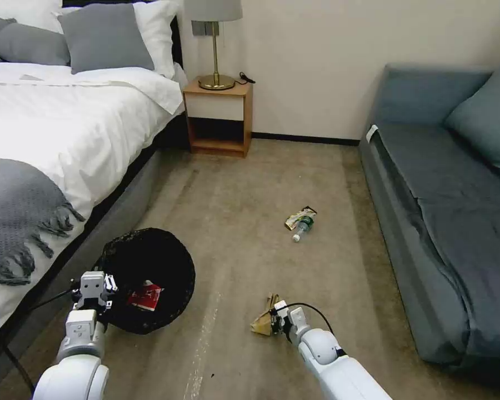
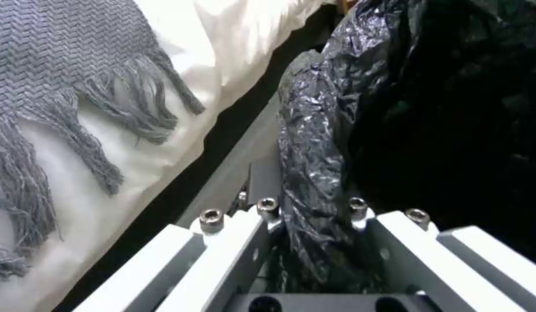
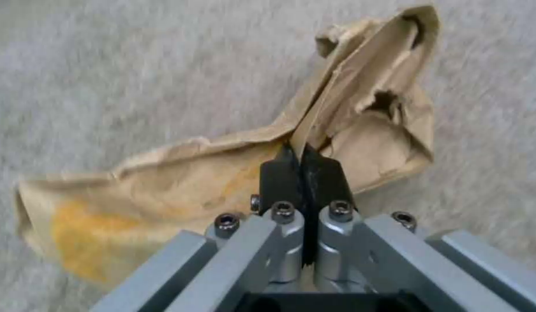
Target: Pick up the trash bin, then pick up the garbage on the floor and place it into the trash bin.
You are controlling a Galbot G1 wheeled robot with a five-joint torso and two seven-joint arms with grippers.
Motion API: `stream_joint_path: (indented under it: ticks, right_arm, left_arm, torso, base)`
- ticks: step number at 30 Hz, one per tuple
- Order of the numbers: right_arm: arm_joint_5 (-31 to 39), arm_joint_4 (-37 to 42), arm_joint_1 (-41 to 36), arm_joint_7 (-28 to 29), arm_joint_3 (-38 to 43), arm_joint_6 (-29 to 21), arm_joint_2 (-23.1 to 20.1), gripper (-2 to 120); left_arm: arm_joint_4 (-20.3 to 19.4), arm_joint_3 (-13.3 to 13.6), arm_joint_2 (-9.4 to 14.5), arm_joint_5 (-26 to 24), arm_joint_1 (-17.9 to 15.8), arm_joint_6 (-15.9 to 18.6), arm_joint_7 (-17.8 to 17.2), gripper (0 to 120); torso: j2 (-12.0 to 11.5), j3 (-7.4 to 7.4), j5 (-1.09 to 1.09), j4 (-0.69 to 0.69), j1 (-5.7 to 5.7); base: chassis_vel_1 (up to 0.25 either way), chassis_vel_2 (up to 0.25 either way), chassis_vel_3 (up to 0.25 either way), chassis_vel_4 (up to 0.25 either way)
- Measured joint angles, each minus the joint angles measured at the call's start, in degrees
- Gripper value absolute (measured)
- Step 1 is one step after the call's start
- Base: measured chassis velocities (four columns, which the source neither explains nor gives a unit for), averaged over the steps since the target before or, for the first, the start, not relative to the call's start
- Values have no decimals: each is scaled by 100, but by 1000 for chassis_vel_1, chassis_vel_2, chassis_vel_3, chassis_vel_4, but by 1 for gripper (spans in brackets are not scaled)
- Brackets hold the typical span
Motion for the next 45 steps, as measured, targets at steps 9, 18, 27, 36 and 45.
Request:
stream_joint_path:
  ticks: [9,18,27,36,45]
  right_arm:
    - [119,631,-43,-49,305,187,-83,0]
    - [269,1626,-248,-22,486,378,-206,0]
    - [371,2769,-593,-98,451,784,-279,0]
    - [600,4299,-1170,-139,63,737,-330,0]
    - [934,4733,-1285,-452,-420,879,-275,0]
  left_arm:
    - [1,51,-35,1,22,-41,13,4]
    - [3,126,-37,5,15,-91,5,4]
    - [51,239,-42,-45,11,-265,-6,4]
    - [-146,527,-115,68,44,-247,-109,4]
    - [-367,858,-249,108,45,-171,-220,4]
  torso:
    - [0,0,-1,0,0]
    - [0,0,-1,0,0]
    - [0,-1,0,0,0]
    - [0,-1,0,0,0]
    - [0,-1,-1,0,0]
  base:
    - [0,0,0,0]
    - [0,0,0,0]
    - [0,0,0,0]
    - [0,0,0,0]
    - [0,0,0,0]
